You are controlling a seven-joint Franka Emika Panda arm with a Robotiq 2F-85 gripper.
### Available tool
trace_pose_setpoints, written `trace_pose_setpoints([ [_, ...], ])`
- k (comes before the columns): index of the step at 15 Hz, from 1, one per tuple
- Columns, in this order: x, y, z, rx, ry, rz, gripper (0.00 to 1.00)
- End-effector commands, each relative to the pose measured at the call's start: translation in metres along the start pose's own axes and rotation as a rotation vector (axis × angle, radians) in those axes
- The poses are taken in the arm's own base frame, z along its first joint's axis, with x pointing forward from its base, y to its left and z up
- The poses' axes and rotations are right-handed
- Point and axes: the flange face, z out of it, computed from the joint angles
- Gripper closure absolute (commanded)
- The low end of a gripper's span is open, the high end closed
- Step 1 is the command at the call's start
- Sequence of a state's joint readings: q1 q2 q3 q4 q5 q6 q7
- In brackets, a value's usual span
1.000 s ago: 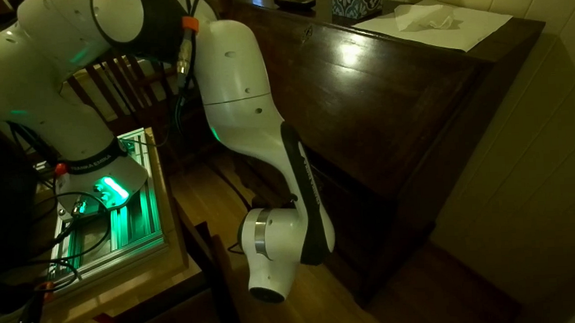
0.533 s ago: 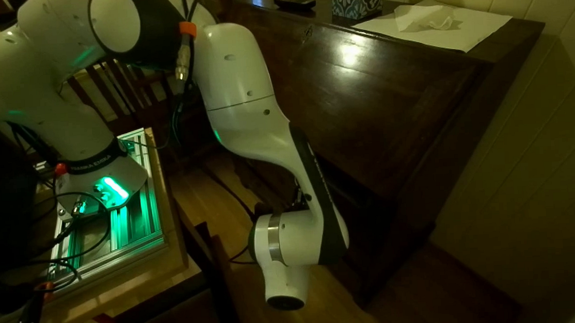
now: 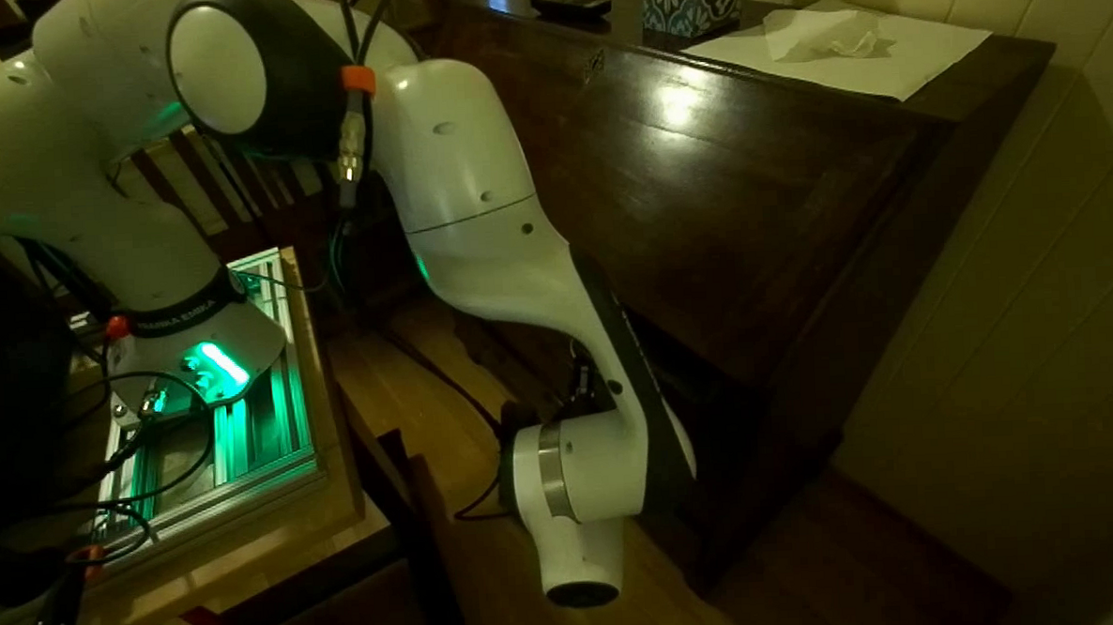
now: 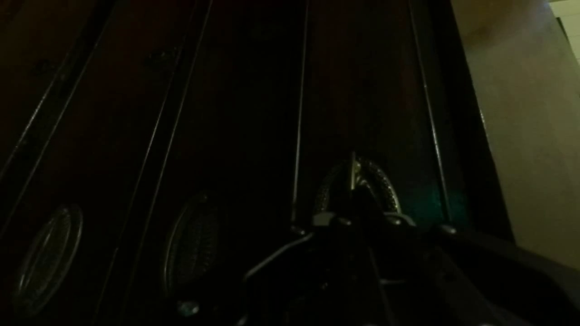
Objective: Open the topmost drawer on the right fully
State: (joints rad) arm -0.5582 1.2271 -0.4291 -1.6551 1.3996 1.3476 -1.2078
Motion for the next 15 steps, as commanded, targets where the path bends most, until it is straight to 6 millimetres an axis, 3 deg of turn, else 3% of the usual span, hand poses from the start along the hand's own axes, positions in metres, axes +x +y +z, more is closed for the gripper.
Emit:
trace_pose_setpoints([
  [1, -0.049, 0.030, -0.042, -0.039, -0.136, 0.062, 0.98],
  [9, -0.051, 0.033, -0.045, -0.006, -0.202, 0.081, 0.98],
  [12, -0.106, 0.067, -0.091, -0.127, -0.371, 0.164, 0.98],
  [13, -0.079, 0.048, -0.068, -0.096, -0.298, 0.131, 0.94],
  [15, -0.108, 0.066, -0.092, -0.108, -0.322, 0.164, 0.94],
])
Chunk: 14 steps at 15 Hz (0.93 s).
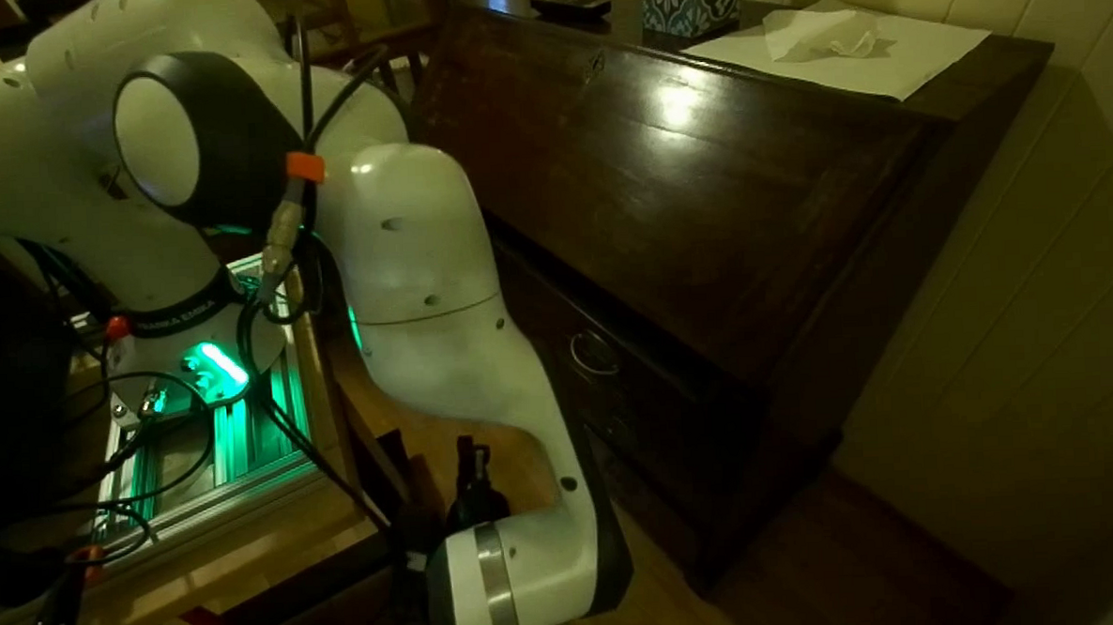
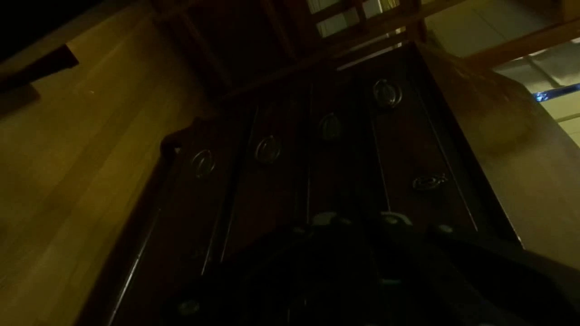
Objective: Open the topmost drawer on the right fully
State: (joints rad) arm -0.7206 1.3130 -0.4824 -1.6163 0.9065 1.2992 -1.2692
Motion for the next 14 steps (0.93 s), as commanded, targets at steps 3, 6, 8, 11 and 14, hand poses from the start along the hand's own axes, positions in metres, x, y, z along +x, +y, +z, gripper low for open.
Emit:
trace_pose_setpoints([
  [3, -0.003, 0.003, -0.002, -0.002, -0.005, 0.004, 0.98],
  [6, 0.012, -0.003, 0.006, -0.027, 0.070, -0.025, 0.61],
  [8, 0.018, -0.010, 0.011, -0.011, 0.104, -0.047, 0.48],
  [11, 0.031, -0.032, 0.017, 0.073, 0.153, -0.090, 0.27],
  [14, 0.042, -0.055, 0.016, 0.152, 0.223, -0.139, 0.05],
])
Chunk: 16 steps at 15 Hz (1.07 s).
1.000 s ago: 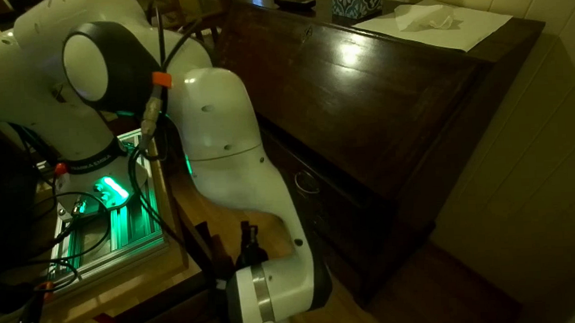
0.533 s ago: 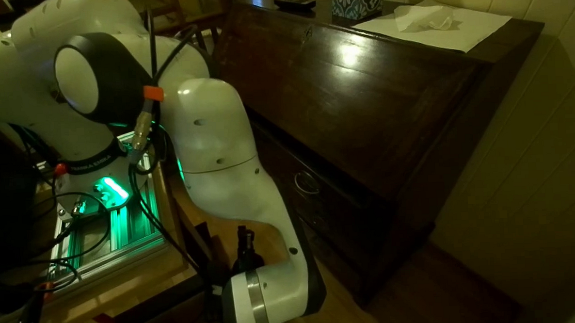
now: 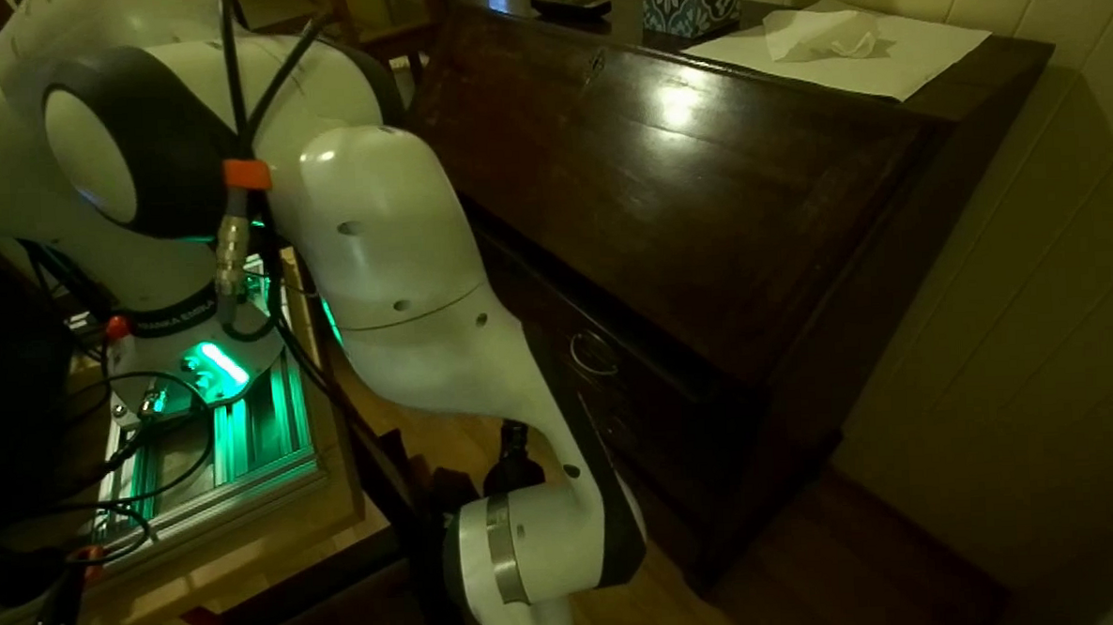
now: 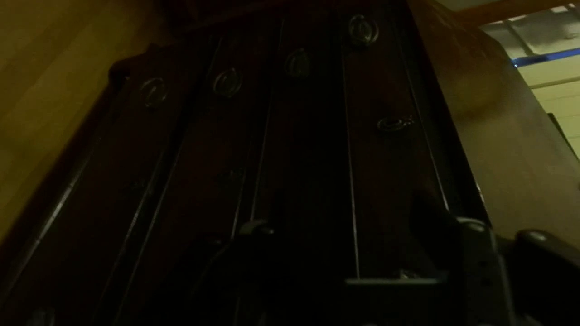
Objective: Open the topmost drawer on the right fully
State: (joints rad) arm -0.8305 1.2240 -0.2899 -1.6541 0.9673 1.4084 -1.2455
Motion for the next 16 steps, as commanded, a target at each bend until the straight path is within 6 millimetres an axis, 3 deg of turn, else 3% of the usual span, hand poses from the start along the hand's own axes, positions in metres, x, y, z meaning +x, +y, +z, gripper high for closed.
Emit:
trace_pose_setpoints([
  [1, 0.009, -0.032, -0.001, 0.110, 0.117, -0.050, 0.01],
  [6, 0.027, -0.047, 0.010, 0.229, 0.196, -0.131, 0.00],
  [9, 0.034, -0.049, 0.024, 0.266, 0.202, -0.165, 0.28],
  [11, 0.039, -0.049, 0.031, 0.267, 0.208, -0.186, 0.36],
  [12, 0.042, -0.048, 0.034, 0.274, 0.215, -0.191, 0.45],
  [14, 0.047, -0.043, 0.038, 0.267, 0.230, -0.189, 0.47],
  [16, 0.048, -0.038, 0.040, 0.261, 0.243, -0.172, 0.41],
])
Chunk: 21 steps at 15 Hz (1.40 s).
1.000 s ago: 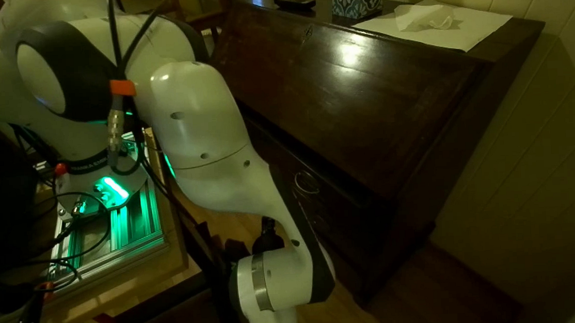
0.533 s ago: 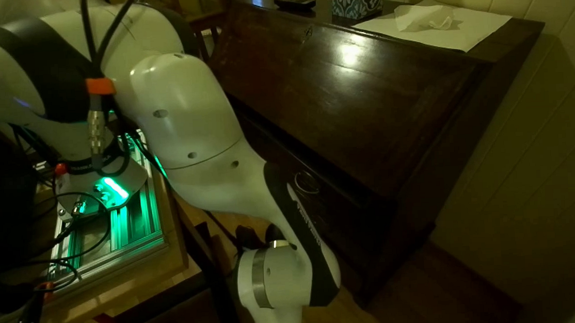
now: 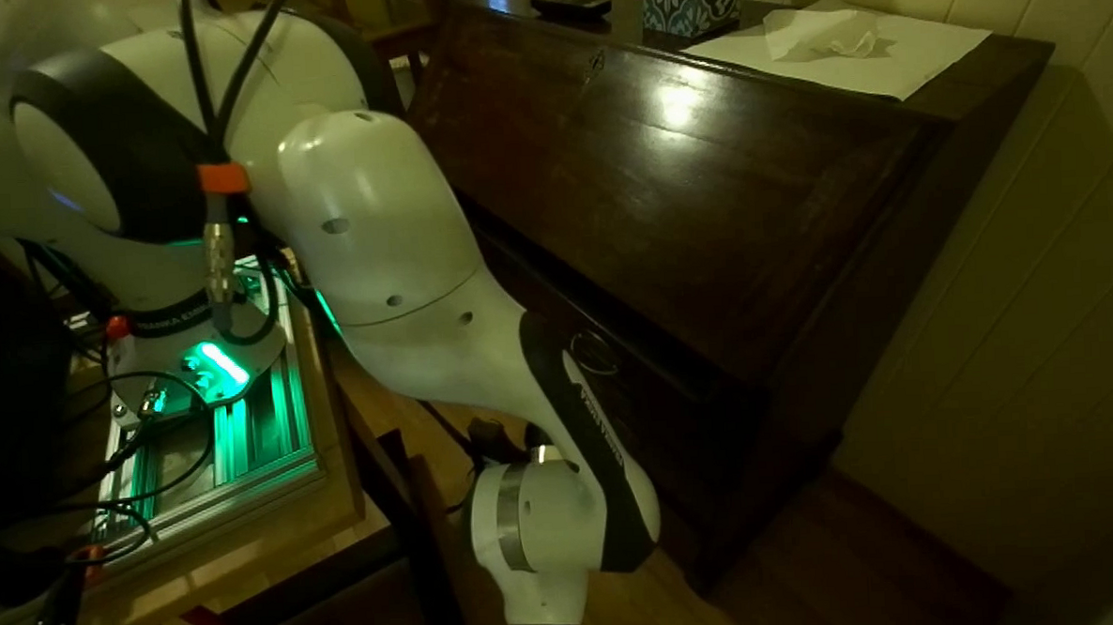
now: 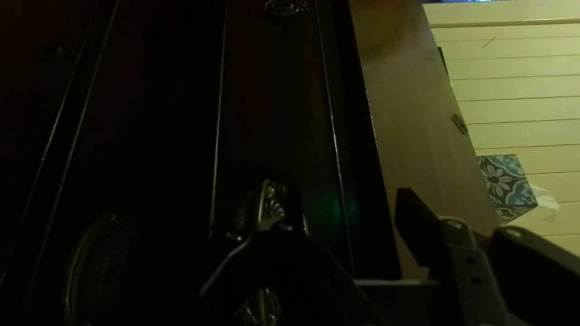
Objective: Open the topmost drawer on the right fully
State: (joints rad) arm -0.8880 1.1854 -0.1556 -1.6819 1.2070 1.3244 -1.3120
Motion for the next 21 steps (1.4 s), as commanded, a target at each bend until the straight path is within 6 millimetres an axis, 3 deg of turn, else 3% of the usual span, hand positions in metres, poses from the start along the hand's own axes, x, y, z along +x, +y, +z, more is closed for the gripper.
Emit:
trace_pose_setpoints([
  [1, -0.001, 0.012, 0.004, -0.009, 0.041, 0.005, 0.39],
  [3, -0.006, 0.015, 0.003, -0.037, 0.036, 0.034, 0.34],
  [8, 0.000, 0.023, 0.002, -0.079, 0.084, 0.036, 0.60],
  [12, 0.008, 0.030, 0.009, -0.069, 0.123, 0.039, 0.58],
  [16, 0.012, 0.036, 0.018, -0.056, 0.150, 0.035, 0.45],
  [18, 0.012, 0.038, 0.023, -0.054, 0.150, 0.040, 0.52],
  [20, 0.011, 0.041, 0.027, -0.055, 0.145, 0.043, 0.75],
  [21, 0.009, 0.041, 0.029, -0.059, 0.139, 0.042, 0.80],
])
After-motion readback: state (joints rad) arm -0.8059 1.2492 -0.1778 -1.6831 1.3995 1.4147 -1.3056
